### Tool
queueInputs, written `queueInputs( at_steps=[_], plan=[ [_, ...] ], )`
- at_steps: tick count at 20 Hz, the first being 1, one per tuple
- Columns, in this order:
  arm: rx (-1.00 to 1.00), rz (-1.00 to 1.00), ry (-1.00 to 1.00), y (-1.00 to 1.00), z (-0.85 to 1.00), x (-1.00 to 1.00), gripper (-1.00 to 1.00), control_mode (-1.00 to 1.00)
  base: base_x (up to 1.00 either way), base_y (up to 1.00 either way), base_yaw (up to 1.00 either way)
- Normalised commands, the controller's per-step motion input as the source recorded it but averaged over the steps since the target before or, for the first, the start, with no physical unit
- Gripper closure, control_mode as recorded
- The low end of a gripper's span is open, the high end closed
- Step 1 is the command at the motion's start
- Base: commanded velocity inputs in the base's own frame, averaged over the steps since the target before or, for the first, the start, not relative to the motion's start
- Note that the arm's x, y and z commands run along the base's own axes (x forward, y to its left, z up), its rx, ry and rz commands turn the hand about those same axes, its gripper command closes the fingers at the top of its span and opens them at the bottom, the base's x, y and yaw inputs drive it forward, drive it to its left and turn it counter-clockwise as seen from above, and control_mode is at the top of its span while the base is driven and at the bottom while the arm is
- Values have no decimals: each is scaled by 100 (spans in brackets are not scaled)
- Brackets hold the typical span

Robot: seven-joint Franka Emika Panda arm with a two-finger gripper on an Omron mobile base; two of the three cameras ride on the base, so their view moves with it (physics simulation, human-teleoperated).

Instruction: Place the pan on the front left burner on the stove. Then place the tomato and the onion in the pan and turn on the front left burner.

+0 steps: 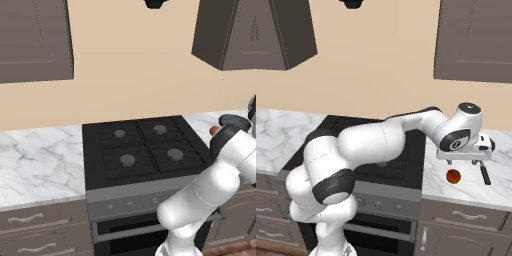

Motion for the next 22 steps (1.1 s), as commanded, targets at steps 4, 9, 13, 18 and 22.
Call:
queueInputs(
  at_steps=[4, 9, 13, 18, 22],
  plan=[
    [0, 0, 0, -20, 0, 0, -100, -100, 0, 0, 0],
    [5, 0, 0, -22, -11, 0, -100, -100, 0, 0, 0],
    [14, 0, 0, -33, -16, 0, -100, -100, 0, 0, 0],
    [11, 0, 0, -30, -12, 0, -100, -100, 0, 0, 0],
    [1, 0, 0, -19, 0, 0, -100, -100, 0, 0, 0]
  ],
)
